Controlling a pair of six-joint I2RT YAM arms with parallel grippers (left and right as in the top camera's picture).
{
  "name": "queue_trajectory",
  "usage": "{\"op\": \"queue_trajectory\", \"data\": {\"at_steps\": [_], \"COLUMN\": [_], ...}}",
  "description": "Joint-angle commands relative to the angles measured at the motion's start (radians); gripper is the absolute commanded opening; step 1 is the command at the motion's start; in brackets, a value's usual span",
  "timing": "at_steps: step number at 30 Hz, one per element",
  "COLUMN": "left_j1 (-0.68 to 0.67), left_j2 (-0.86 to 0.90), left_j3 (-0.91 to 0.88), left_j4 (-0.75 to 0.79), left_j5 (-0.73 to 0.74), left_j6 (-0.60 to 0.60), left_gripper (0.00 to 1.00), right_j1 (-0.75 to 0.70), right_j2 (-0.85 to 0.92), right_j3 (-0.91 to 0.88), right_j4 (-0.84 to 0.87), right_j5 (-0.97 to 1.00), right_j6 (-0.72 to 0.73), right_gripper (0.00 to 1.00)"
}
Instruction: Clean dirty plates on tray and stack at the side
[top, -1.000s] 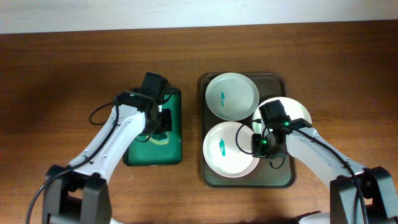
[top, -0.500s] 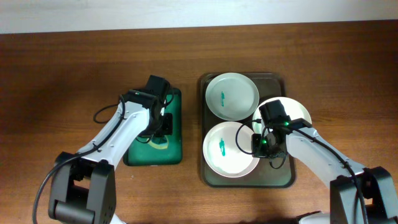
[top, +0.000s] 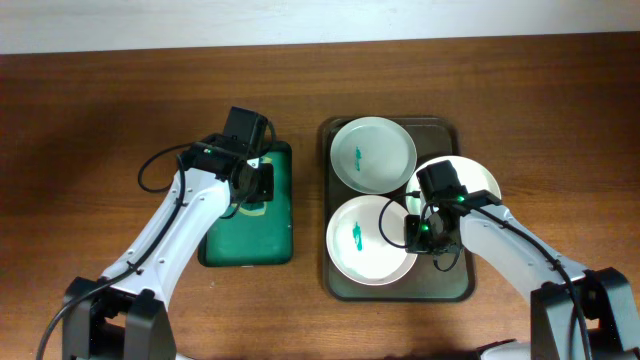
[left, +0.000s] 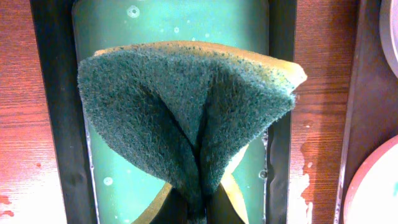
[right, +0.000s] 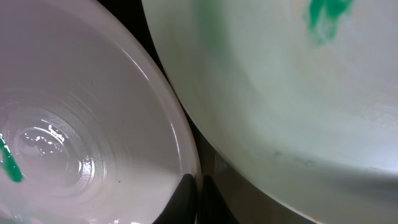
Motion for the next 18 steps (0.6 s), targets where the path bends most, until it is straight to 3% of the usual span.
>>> {"op": "queue_trajectory", "data": {"at_steps": [1,18], "left_j1": [-0.003,-0.004], "left_j2": [-0.02,-0.02], "left_j3": [0.023,0.069], "left_j4": [0.01,0.025], "left_j5": [-0.015,-0.026], "left_j6": [0.001,0.024], "left_gripper": [0.0,0.0], "right_j1": [0.007,0.007], "right_j2": [0.006,0.006], "right_j3": [-0.009,-0.009], "right_j4": [-0.003,0.001], "right_j5": [0.009,0.009], "right_j6": [0.006,0.006], "right_gripper": [0.04,0.04]}}
